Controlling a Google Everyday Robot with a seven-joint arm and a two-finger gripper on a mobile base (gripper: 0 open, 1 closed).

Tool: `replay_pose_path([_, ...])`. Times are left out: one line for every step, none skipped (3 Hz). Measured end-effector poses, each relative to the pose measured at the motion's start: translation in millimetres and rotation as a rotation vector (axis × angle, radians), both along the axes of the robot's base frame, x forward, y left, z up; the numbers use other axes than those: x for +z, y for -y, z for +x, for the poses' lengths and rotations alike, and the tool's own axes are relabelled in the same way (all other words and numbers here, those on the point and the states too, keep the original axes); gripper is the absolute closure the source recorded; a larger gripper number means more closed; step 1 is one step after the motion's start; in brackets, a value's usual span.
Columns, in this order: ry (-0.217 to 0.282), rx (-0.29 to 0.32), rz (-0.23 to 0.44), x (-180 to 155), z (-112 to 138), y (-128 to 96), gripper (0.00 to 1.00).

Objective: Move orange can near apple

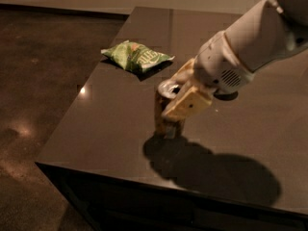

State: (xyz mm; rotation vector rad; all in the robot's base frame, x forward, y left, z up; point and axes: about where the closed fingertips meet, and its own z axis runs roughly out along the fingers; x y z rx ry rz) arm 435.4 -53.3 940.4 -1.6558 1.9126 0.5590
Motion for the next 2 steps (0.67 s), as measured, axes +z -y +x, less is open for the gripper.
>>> replay_pose_path([0.032,-0.129,-0.022,13,28,30,1.0])
replay_pose_path([0.055,-0.223,-0.062,15,59,60,1.0])
